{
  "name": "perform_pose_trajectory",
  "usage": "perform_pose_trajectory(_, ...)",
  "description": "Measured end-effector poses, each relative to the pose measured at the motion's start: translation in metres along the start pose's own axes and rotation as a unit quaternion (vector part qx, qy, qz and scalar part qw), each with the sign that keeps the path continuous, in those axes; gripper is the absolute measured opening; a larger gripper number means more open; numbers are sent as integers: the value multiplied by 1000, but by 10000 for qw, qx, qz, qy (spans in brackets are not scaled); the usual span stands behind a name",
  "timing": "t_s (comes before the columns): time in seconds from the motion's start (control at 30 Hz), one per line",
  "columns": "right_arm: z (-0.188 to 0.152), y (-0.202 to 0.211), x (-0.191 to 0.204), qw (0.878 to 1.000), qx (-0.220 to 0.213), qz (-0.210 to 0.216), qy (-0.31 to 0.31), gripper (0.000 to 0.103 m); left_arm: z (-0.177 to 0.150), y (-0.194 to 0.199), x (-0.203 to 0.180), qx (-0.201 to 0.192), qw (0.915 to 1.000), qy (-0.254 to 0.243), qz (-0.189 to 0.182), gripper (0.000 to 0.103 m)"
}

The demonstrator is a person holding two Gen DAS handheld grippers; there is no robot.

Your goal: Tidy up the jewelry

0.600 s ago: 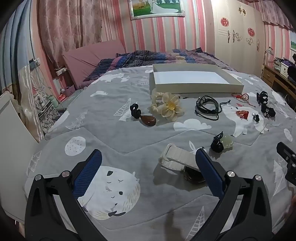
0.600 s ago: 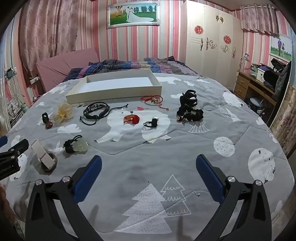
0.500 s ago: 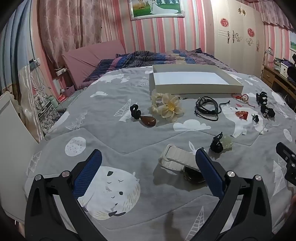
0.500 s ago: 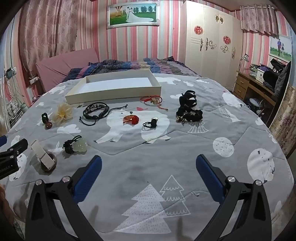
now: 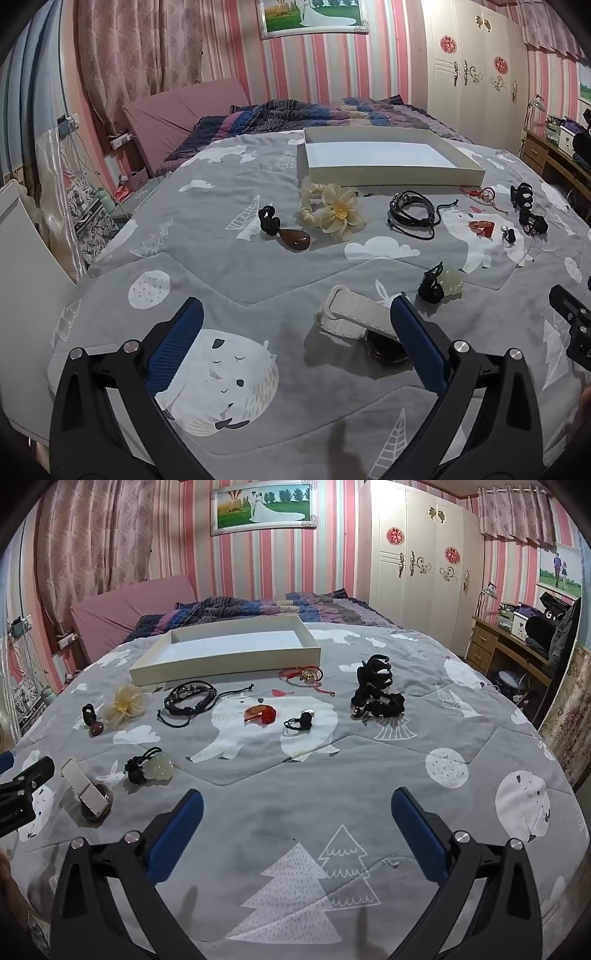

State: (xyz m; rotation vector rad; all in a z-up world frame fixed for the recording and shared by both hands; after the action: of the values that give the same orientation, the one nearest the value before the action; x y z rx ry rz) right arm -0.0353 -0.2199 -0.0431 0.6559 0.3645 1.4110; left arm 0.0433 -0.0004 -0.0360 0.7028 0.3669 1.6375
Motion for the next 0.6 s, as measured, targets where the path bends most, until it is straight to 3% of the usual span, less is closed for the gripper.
perform_pose_trajectory(0.6, 1, -6, -2, 10000, 69, -25, 17, 101, 0, -6, -1, 81, 10000, 32, -42, 100)
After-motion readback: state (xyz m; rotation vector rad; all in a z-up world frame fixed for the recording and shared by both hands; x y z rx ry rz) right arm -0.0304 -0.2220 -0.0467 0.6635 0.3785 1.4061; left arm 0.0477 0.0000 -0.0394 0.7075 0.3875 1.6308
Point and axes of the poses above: each gripper's, at about its wrist camera, not at the fingertips, and y roughly against the way its jaws point, x to its left, z to its top, the point moved 6 cm from there along -y, roughly the way its jaws point, and after that the axes turned 12 degrees about z, right-handed, at the moved point
